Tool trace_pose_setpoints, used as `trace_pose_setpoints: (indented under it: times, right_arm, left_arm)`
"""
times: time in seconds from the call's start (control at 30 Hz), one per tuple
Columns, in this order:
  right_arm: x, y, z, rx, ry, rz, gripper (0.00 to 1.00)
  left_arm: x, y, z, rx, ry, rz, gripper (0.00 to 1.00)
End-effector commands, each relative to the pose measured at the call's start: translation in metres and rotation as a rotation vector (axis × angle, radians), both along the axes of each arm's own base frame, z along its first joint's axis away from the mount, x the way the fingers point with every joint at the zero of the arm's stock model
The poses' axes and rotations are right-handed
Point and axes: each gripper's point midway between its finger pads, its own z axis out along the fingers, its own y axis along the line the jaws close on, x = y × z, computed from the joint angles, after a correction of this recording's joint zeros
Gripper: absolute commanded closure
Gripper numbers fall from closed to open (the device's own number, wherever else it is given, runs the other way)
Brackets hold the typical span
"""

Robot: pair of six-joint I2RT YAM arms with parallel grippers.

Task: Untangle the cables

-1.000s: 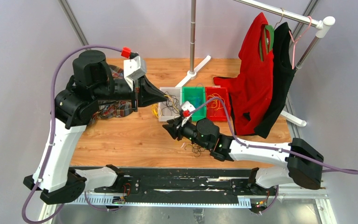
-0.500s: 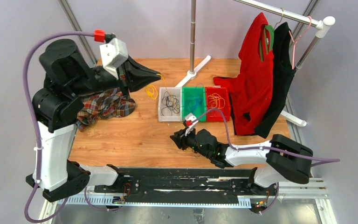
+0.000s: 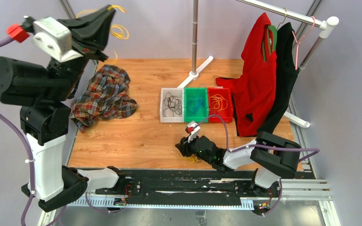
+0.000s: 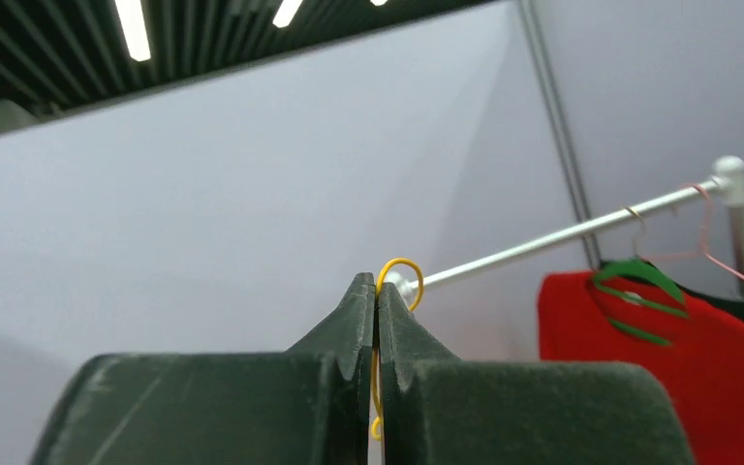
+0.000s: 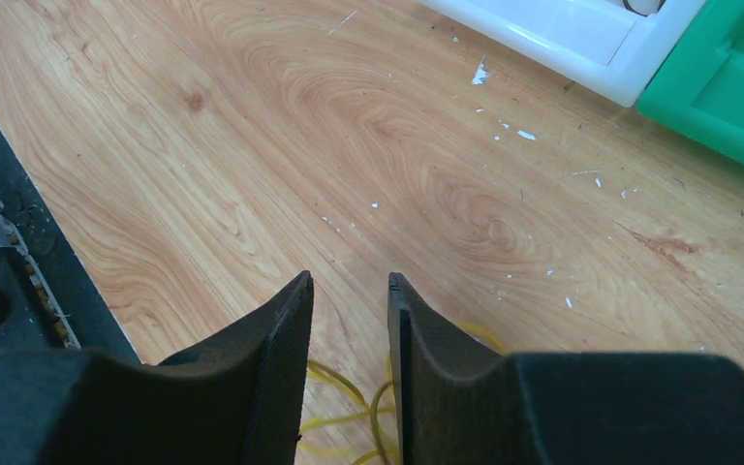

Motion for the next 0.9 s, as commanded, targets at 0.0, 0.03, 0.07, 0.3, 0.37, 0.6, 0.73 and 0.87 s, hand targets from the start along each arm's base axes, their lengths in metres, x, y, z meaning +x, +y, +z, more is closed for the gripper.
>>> trace_pose_setpoints:
  times: [0.0,0.03,0.07,0.3,0.37,0.6,0.73,0.87]
  right_arm:
    - [0.005,0.004,0.009,0.028,-0.026,-0.021,0.62]
    - [0.006,0.006,0.02,0.044,-0.042,-0.019,0.58]
    - [0.008,0.008,0.031,0.052,-0.057,-0.022,0.53]
    - [0.017,0.012,0.162,0.092,-0.226,0.003,0.31]
    - [0.015,0.01,0.205,0.127,-0.288,0.033,0.3]
    - [-0.003,-0.007,0.294,0.207,-0.444,0.128,0.29]
    - [-0.015,-0.009,0.322,0.245,-0.507,0.188,0.28]
    - [-0.016,-0.01,0.341,0.288,-0.542,0.185,0.27]
  left_arm:
    - [-0.014,0.034,0.047,-0.109,-0.179,0.139,1.0]
    - [-0.012,0.029,0.041,-0.085,-0.156,0.119,0.99]
    - [-0.012,0.024,0.033,-0.063,-0.131,0.098,0.99]
    - [0.004,-0.002,-0.046,0.069,0.041,0.019,1.0]
    - [0.007,-0.017,-0.083,0.164,0.111,-0.039,1.0]
    - [-0.01,-0.051,-0.182,0.393,0.292,-0.262,1.0]
    - [-0.015,-0.059,-0.212,0.42,0.358,-0.331,1.0]
    - [-0.022,-0.068,-0.235,0.435,0.427,-0.412,1.0]
